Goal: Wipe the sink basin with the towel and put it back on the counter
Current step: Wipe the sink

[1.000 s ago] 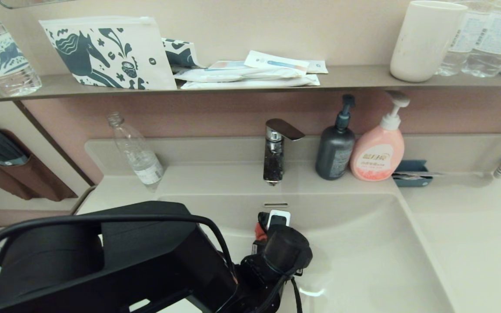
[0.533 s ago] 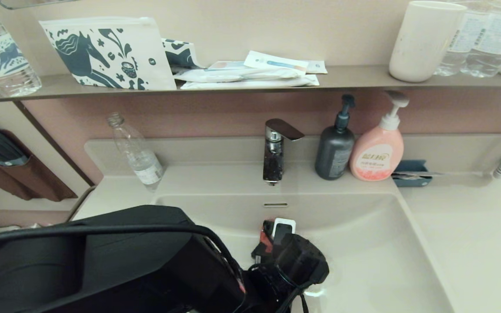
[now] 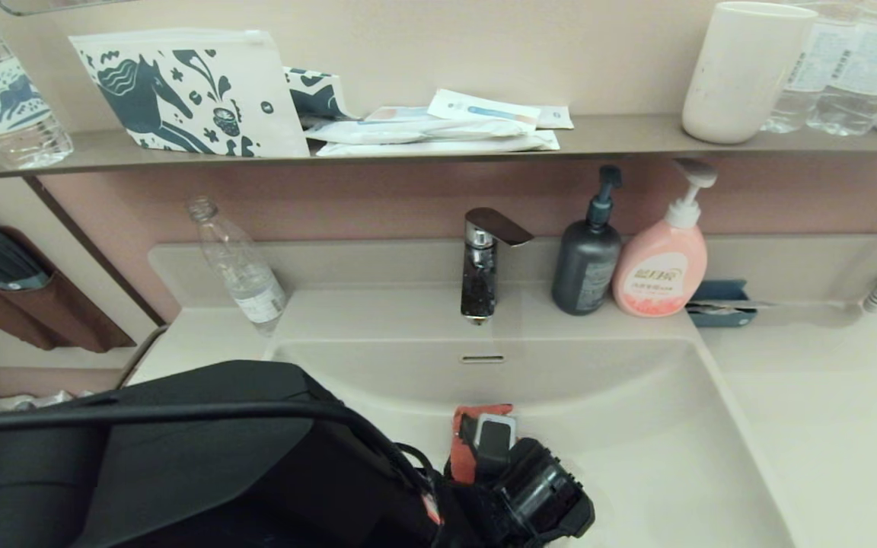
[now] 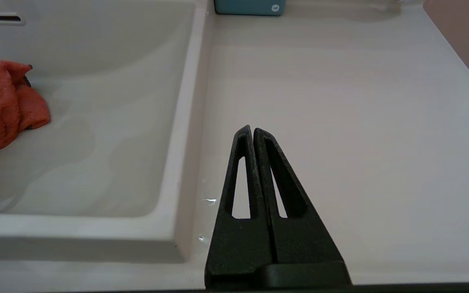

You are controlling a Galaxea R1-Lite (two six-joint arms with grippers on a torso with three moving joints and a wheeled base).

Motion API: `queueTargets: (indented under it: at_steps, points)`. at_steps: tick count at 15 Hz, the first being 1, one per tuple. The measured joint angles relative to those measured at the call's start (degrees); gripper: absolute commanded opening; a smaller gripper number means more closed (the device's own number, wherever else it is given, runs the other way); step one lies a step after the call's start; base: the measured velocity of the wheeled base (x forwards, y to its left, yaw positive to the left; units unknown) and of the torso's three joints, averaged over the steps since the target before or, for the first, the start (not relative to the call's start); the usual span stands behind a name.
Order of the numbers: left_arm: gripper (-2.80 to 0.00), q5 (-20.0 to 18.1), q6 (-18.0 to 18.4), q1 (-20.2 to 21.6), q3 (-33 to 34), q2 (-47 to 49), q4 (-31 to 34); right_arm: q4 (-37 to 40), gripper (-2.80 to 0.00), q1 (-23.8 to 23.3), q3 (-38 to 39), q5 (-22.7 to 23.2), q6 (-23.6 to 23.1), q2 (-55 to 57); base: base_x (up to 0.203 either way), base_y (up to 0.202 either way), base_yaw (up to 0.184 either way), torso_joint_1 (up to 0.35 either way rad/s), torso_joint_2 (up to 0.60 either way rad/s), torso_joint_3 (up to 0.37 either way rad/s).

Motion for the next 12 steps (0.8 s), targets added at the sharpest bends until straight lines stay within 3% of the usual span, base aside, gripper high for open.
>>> queueTargets:
  at_steps: [3, 9, 12]
  points:
    - [-2.80, -1.18, -2.82, -0.44, -0.90, -0.99, 6.87, 0.00, -2.80, 0.00, 0.00, -0.02, -0.01, 0.00, 0.000, 0.000, 0.000, 0.000, 0.00, 0.000]
    - [-2.80, -2.07, -2.38, 1.98, -0.23, -6.55, 14.79, 0.00, -2.80, 0.00, 0.00, 0.00, 0.00, 0.00, 0.000, 0.000, 0.000, 0.000, 0.00, 0.000]
    - [-2.80, -2.05, 0.09, 4.08, 1.60, -8.78, 16.18, 0.00, -2.80, 0.00, 0.00, 0.00, -0.11, 0.00, 0.000, 0.000, 0.000, 0.000, 0.00, 0.000]
